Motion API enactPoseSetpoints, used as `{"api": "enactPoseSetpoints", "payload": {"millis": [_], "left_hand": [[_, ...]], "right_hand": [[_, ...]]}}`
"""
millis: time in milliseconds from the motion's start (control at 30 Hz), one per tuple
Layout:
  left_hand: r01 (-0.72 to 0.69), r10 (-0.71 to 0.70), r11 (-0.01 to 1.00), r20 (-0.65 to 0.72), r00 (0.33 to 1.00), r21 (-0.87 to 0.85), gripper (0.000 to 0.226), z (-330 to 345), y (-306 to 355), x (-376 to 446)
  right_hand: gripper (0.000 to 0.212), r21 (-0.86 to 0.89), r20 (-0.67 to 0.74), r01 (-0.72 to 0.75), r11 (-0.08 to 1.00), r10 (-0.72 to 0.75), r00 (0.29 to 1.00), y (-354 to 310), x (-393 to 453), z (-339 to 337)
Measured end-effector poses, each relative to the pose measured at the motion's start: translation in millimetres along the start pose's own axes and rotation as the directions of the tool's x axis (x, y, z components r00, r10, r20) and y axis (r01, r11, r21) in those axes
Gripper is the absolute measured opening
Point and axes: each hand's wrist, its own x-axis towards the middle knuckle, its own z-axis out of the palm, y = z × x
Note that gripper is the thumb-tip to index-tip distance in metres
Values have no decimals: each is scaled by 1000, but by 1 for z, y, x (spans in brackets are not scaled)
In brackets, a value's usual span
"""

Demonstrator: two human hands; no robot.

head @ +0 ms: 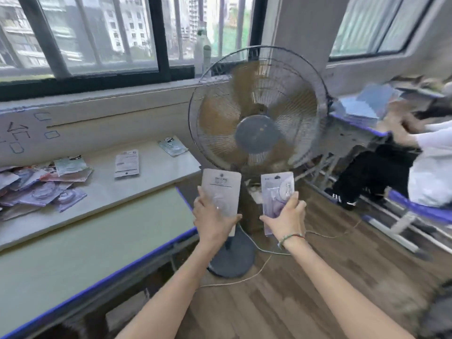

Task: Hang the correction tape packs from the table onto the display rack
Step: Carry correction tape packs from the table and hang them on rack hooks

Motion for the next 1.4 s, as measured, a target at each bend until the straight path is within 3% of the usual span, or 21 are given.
{"api": "enactPoseSetpoints", "payload": {"millis": [233, 433, 767, 1100, 1200, 1400], "left_hand": [[-148, 149, 989, 167, 975, -18, 132, 64, 94, -107], [-324, 347, 938, 328, 879, -124, 131, 131, 174, -195], [-503, 573, 812, 564, 594, -295, 132, 236, 299, -339], [-611, 699, 651, 670, 251, -450, 133, 336, 405, -480], [-637, 724, 595, 671, 160, -490, 132, 360, 433, -515], [-689, 753, 507, 655, 61, -519, 132, 404, 467, -569]], "right_hand": [[120, 19, -200, -209, 978, 208, 957, 127, -49, -120], [119, 65, -383, -420, 905, 411, 827, 227, -96, -217], [119, 206, -570, -682, 702, 652, 499, 369, -180, -341], [119, 349, -663, -802, 485, 733, 155, 486, -242, -442], [118, 375, -675, -815, 441, 733, 86, 515, -251, -470], [118, 446, -643, -833, 327, 765, -44, 564, -268, -491]]}}
